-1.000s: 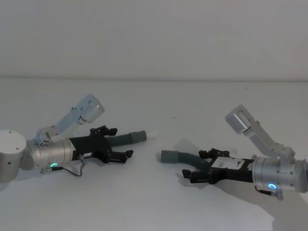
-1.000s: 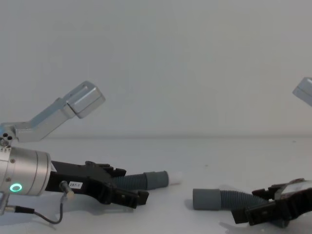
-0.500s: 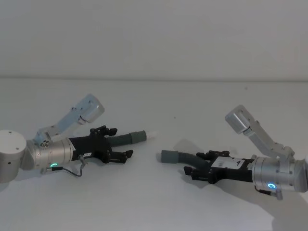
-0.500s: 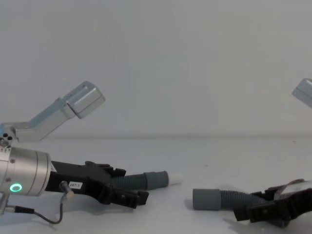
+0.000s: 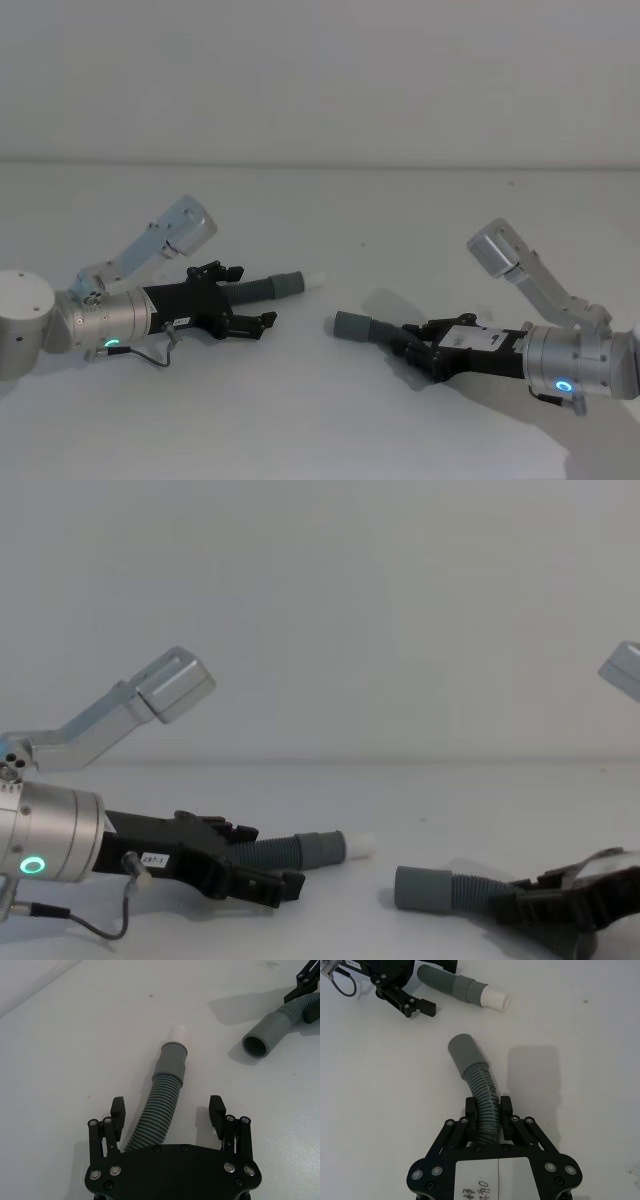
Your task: Use both hands to pick up one end of the pipe from the table, align the ends, and insert them.
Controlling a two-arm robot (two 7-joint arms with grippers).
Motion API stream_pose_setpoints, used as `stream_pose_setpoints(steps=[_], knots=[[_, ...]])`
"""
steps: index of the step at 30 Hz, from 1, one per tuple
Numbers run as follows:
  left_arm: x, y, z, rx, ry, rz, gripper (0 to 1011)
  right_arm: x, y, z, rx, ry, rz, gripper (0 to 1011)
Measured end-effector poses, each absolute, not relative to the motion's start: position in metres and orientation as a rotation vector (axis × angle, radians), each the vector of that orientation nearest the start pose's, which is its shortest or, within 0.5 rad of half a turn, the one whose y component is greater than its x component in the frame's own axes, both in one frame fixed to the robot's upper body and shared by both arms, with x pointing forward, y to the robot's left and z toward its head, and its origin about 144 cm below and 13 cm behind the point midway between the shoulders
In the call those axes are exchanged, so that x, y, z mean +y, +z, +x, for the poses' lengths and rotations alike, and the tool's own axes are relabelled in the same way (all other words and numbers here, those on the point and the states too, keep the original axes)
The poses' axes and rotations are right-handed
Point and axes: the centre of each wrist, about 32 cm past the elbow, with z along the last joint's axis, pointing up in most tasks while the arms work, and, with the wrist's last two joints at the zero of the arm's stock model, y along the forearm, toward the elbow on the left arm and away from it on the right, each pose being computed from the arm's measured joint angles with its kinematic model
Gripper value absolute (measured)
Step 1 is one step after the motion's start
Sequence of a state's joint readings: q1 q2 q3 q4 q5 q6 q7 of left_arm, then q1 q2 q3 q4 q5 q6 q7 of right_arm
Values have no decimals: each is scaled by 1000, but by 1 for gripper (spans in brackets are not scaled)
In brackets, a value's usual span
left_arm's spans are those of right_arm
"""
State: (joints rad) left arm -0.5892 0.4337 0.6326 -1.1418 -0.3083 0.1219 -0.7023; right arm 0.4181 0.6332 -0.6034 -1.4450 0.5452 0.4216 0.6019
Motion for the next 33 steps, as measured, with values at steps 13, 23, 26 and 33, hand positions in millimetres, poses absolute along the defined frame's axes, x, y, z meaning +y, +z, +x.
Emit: stream_pose_setpoints(steps=[13,23,26,33], knots=[[250,1187,587,-20,545,417,973,-281,1197,530,257,-602,-466,265],[250,1187,587,-20,545,417,926,-281,1197,530,258,-602,-466,266],[250,1187,587,-20,545,417,910,-281,1197,530,258,-602,-466,266],[250,1187,587,-20,545,417,870,-281,1197,530,258,-602,-466,266]])
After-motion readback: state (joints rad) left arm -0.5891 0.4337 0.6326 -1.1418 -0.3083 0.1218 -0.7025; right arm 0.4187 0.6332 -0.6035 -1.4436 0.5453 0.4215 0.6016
